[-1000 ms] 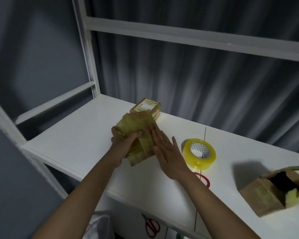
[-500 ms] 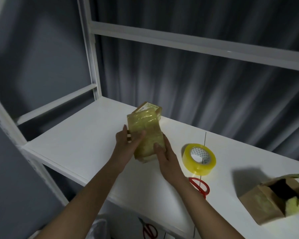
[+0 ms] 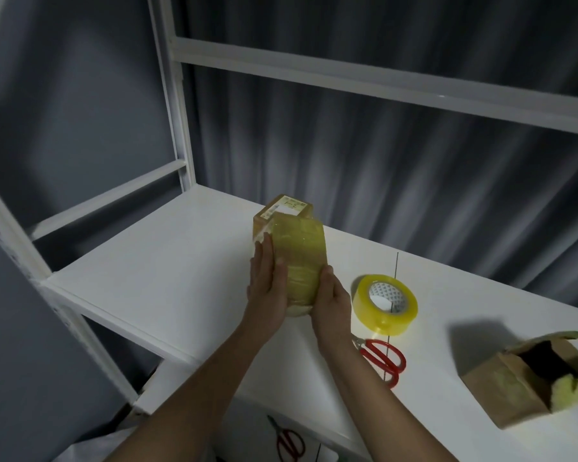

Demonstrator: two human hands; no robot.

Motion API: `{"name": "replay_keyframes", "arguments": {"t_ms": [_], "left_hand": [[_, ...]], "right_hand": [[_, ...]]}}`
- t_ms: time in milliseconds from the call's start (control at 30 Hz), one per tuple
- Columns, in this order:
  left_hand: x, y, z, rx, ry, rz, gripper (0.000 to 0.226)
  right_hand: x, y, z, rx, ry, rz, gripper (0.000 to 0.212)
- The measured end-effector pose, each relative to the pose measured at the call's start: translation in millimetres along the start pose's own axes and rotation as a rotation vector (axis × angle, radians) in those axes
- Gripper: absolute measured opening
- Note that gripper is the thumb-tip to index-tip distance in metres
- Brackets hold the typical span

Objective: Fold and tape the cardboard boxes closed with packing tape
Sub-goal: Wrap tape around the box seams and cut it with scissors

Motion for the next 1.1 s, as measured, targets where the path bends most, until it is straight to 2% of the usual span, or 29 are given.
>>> {"name": "replay_keyframes", "arguments": {"t_ms": [67,200,300,367,400,433,500,533,600,633,700,800,867,967,1100], "left_hand": [[2.6,-0.1,5.5,-0.009,0.039,-0.053,0.053],[-3.4,2.6,0.6,0.069,0.029,0.035,0.053],[-9.4,6.4,-4.4,0.110,-0.097,0.148,0.057],[-11.5,13.5,-1.2,0.112,-0.149,0.232,0.056],[-11.3,17.8,0.6,0.094,-0.135,0.280,0.066],[-11.3,22.7,1.5,0.086,-0.071,0.285,0.084],[-10.1,29.1,1.9,0.142,0.125,0.061,0.124],[-8.3,31.5,2.1,0.193,0.183,-0.084,0.129],[-7.1,35.8,1.3,0.269,0.203,-0.247,0.107],[-7.3,36.0,0.3,0.274,0.192,-0.271,0.090],[-9.1,34.0,-0.5,0.221,0.199,-0.298,0.071],[-11.9,30.8,6.2,0.103,0.152,-0.231,0.058],[-14.7,31.7,12.8,0.091,0.088,-0.200,0.053],[-12.5,32.5,16.0,0.169,0.051,-0.205,0.046],[-5.5,35.0,21.1,0.308,0.102,-0.311,0.031]], "right_hand": [[1.0,2.8,1.0,0.014,-0.081,0.043,0.043],[7.9,5.6,2.8,0.211,-0.212,0.059,0.025],[3.0,9.5,5.0,0.183,-0.178,0.120,0.030],[0.6,13.0,10.2,0.165,-0.218,0.205,0.040],[0.2,15.0,13.8,0.178,-0.264,0.247,0.044],[-0.1,17.4,17.6,0.197,-0.319,0.285,0.046],[1.8,19.6,21.9,0.239,-0.397,0.310,0.049],[2.5,19.7,23.1,0.233,-0.411,0.296,0.049],[2.6,19.6,26.4,0.176,-0.308,0.172,0.045],[3.6,19.1,28.7,0.129,-0.203,0.057,0.041],[10.9,19.6,26.9,0.093,-0.031,-0.076,0.036],[12.3,15.1,17.5,0.378,-0.110,-0.013,0.050],[17.6,14.7,12.9,0.462,-0.115,-0.025,0.060],[17.9,16.6,13.6,0.485,-0.045,0.049,0.036],[5.4,23.2,27.7,0.380,0.006,-0.018,0.037]]}}
Point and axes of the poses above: each hand's wrist, its own z-axis towards the middle knuckle, its own y-axis out of the back of the hand, x = y × z, the point moved 1 cm from there along z, towards the middle knuckle, and after that the axes turned 12 degrees about z, right-handed, at the moved point
